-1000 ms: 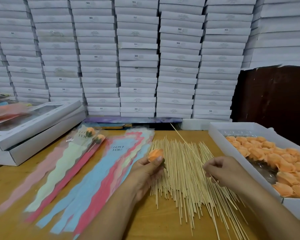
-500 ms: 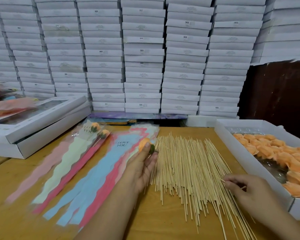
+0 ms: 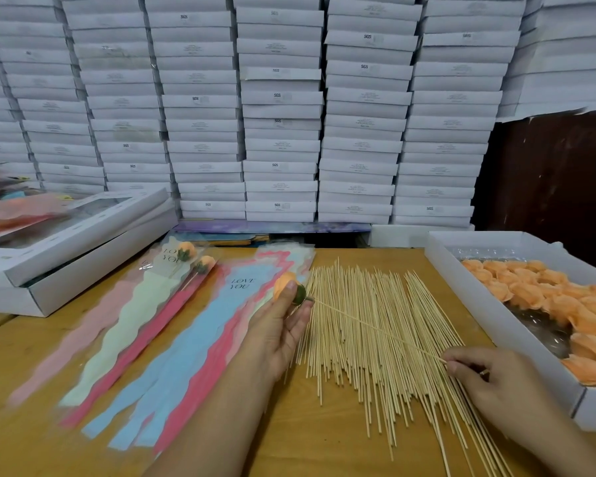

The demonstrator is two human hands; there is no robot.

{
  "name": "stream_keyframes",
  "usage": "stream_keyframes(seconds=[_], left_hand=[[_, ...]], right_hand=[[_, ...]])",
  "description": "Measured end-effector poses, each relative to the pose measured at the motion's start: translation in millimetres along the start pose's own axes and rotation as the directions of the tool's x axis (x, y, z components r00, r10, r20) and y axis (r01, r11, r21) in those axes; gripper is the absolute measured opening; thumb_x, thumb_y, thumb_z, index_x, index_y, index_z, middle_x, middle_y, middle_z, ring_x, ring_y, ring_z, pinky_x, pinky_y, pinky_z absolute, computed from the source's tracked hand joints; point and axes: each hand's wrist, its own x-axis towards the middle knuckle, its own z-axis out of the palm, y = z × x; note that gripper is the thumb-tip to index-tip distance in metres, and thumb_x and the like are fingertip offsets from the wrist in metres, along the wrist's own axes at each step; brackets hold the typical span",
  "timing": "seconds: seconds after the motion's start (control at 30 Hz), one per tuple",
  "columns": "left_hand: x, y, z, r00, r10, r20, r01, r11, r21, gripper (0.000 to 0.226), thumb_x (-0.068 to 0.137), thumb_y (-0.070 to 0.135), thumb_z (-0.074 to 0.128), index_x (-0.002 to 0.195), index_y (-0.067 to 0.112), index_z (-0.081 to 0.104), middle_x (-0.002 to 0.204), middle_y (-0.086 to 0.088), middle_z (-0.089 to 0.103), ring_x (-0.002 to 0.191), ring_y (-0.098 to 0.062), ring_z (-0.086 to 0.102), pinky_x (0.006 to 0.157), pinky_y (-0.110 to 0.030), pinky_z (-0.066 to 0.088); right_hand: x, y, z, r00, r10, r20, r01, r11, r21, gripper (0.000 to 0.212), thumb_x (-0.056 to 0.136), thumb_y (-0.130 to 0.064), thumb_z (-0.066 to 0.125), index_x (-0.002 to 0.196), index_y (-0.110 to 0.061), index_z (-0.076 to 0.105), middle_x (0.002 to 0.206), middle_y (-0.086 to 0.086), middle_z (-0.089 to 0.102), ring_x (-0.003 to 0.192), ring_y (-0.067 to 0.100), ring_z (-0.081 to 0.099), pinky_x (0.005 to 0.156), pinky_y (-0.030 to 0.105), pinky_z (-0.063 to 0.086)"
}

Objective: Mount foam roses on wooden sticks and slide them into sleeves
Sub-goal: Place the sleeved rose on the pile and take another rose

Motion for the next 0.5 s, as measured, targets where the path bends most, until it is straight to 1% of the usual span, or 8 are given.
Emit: stream_keyframes(seconds=[0.07,0.17,0.3,0.37,0.5], left_hand=[[0.0,-0.1,-0.6,1.000,-0.005,-0.005,0.005,1.000,0.008,0.045,0.066,0.018,0.081,0.104,-0.001,0.066,0.084,-0.019,0.076,0.066,-0.018,0.075,0.052,-0.022,0.059],[0.5,-0.6,-1.7,1.000,-0.010,-0.008,0.010,1.000,0.024,0.049,0.065,0.019,0.082,0.107,-0.002,0.067,0.085,-0.020,0.076,0.066,-0.017,0.075,0.050,-0.021,0.058],[1.3,-0.4,-3.0,1.000,-0.015,-0.009,0.016,1.000,0.021,0.052,0.065,0.020,0.083,0.109,-0.002,0.066,0.085,-0.021,0.076,0.066,-0.018,0.075,0.049,-0.021,0.058],[1.9,-0.2,-3.3,1.000,-0.015,-0.009,0.015,1.000,0.013,0.053,0.064,0.020,0.083,0.108,-0.002,0.066,0.084,-0.021,0.076,0.067,-0.018,0.075,0.050,-0.021,0.058],[2.0,-0.6,-2.7,1.000,-0.012,-0.006,0.012,1.000,0.021,0.052,0.064,0.020,0.082,0.108,-0.002,0.065,0.083,-0.020,0.076,0.066,-0.018,0.075,0.050,-0.021,0.058]], right_hand=[[0.7,0.7,0.1,1.000,0.009,0.001,-0.009,1.000,-0.006,0.021,0.088,-0.011,0.071,0.087,-0.031,0.078,0.086,-0.027,0.064,0.083,-0.009,0.054,0.071,0.011,0.038],[0.9,1.3,0.2,1.000,0.016,0.005,-0.016,1.000,-0.014,0.020,0.088,-0.011,0.072,0.088,-0.029,0.078,0.083,-0.029,0.062,0.082,-0.009,0.054,0.071,0.009,0.037],[1.7,2.0,0.3,0.999,0.034,0.004,-0.034,0.999,-0.029,0.017,0.089,-0.012,0.072,0.091,-0.026,0.080,0.086,-0.027,0.063,0.082,-0.008,0.053,0.070,0.013,0.038],[1.4,1.6,-0.1,0.999,0.038,0.012,-0.038,0.999,-0.027,0.018,0.089,-0.012,0.071,0.089,-0.028,0.079,0.087,-0.025,0.064,0.082,-0.008,0.053,0.070,0.013,0.038],[0.3,-0.1,-1.3,0.999,0.035,0.035,-0.034,0.999,-0.015,0.020,0.090,-0.013,0.071,0.088,-0.032,0.077,0.089,-0.026,0.064,0.082,-0.011,0.052,0.071,0.008,0.036]])
